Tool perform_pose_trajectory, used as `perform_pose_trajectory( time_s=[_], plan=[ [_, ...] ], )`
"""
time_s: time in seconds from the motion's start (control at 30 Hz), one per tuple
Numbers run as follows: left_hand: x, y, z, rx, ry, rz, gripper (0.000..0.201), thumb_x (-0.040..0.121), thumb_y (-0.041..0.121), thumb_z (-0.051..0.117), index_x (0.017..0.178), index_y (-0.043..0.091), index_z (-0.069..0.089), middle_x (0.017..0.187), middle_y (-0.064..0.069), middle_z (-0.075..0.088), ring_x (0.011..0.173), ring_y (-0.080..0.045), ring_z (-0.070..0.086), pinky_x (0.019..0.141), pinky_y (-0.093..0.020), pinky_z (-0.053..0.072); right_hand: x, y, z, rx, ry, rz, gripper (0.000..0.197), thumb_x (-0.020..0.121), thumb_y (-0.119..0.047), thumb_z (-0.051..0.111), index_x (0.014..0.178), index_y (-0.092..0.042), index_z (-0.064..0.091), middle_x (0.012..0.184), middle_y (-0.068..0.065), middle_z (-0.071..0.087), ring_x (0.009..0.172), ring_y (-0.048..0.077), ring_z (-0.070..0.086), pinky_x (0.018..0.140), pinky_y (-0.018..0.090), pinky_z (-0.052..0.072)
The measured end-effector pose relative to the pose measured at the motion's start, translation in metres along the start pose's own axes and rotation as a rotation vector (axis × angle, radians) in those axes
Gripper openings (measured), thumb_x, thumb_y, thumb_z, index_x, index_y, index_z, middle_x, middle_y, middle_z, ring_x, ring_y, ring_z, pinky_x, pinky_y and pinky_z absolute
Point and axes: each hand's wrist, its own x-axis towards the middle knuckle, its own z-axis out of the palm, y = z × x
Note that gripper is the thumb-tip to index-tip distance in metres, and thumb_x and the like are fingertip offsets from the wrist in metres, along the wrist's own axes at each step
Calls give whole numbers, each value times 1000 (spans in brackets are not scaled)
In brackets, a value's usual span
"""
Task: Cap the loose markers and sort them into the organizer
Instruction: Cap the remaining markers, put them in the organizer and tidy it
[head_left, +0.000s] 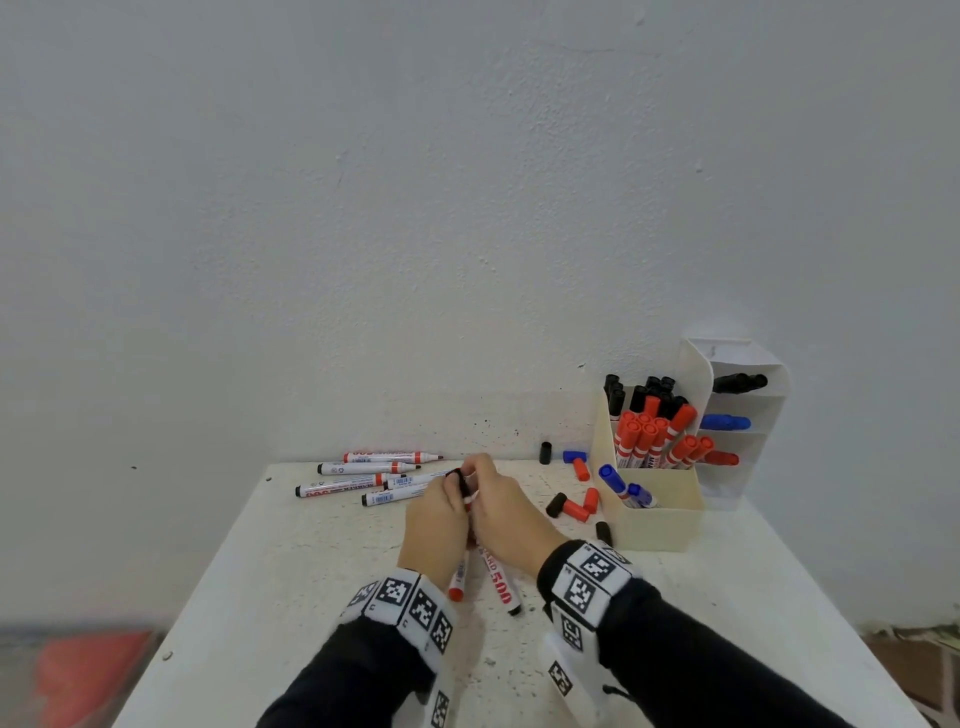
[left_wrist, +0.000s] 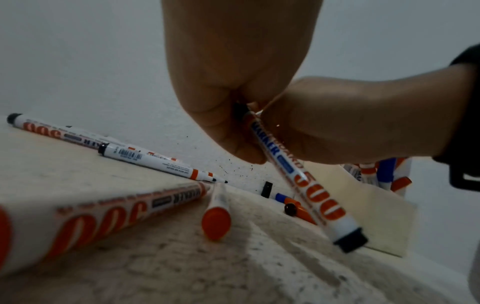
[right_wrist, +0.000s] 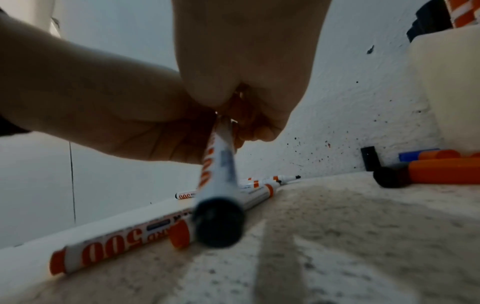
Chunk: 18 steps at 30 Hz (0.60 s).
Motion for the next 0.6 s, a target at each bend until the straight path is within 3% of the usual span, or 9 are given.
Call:
perform_pose_trajectory(
  time_s=[0.07, 0.13, 0.23, 0.3, 0.4, 0.5, 0.6],
  plan=[
    [5, -6, -1, -86, 13, -25, 33, 100, 21, 32, 92, 8, 61, 92, -10, 67, 83, -24, 64, 76, -34, 52, 1, -2, -4, 33, 6, -5, 32, 95, -12, 39, 127, -13, 37, 113, 9, 58, 74, 7, 55, 61, 11, 42],
    [6, -9, -3, -234, -12, -75, 34, 98, 28, 41, 78, 13, 64, 80, -11, 69, 74, -27, 68, 70, -43, 57, 2, 0, -7, -9, -3, -13, 35, 94, -16, 45, 129, -15, 38, 108, 8, 61, 62, 1, 51, 55, 10, 39],
    [4, -11, -10, -273, -40, -136, 40, 98, 34, 39, 71, 15, 62, 71, -6, 68, 58, -19, 63, 53, -30, 52, 4, 5, -9, -51, 22, 4, 36, 95, -18, 46, 130, -17, 37, 103, 6, 60, 69, 7, 54, 62, 18, 45],
    [3, -16, -13, -58, -56, -123, 41, 98, 36, 36, 72, 16, 60, 71, 0, 65, 60, -13, 58, 59, -24, 46, 5, 8, -12, -64, 50, 11, 42, 96, -15, 43, 136, -18, 31, 109, 12, 60, 78, 12, 56, 68, 22, 45],
    [1, -34, -15, 348, -204, -178, 22, 93, 40, 45, 86, 21, 55, 84, 6, 59, 77, -9, 56, 71, -23, 46, 5, 10, -22, -70, 90, -1, 48, 97, -10, 39, 142, -23, 26, 113, 13, 57, 80, 9, 52, 66, 16, 40],
    [-2, -42, -16, 447, -306, -233, 22, 87, 43, 52, 97, 24, 54, 95, 6, 60, 86, -9, 57, 75, -23, 48, 4, 8, -34, -63, 173, -18, 41, 97, -9, 41, 135, -22, 33, 113, 12, 55, 90, 12, 52, 74, 20, 44],
    [-2, -44, -17, 458, -321, -208, 22, 86, 43, 56, 95, 23, 56, 96, 5, 62, 86, -9, 59, 77, -23, 51, 6, 3, -49, -13, 311, -55, 33, 96, -11, 44, 126, -18, 34, 106, 13, 56, 81, 13, 54, 62, 15, 44]
  ],
)
